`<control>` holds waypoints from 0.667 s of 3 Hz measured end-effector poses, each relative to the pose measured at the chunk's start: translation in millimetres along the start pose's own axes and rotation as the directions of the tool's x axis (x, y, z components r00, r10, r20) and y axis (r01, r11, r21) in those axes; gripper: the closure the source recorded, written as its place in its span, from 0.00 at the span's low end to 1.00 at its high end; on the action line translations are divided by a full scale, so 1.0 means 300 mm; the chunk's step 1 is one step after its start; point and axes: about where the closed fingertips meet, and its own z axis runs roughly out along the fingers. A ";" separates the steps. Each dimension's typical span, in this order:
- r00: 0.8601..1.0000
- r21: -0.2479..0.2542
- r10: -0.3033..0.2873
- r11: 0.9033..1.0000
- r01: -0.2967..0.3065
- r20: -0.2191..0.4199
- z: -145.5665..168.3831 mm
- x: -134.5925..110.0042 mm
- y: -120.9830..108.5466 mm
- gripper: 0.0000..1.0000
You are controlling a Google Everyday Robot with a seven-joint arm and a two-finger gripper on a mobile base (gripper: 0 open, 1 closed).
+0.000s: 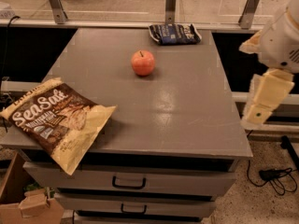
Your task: Move brown chip bag near apple
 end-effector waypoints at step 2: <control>0.966 -0.113 -0.084 0.987 0.115 0.245 0.258 -0.419 0.096 0.00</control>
Offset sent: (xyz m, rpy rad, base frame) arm 0.0242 0.2337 -0.0754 0.3795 0.0888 0.2896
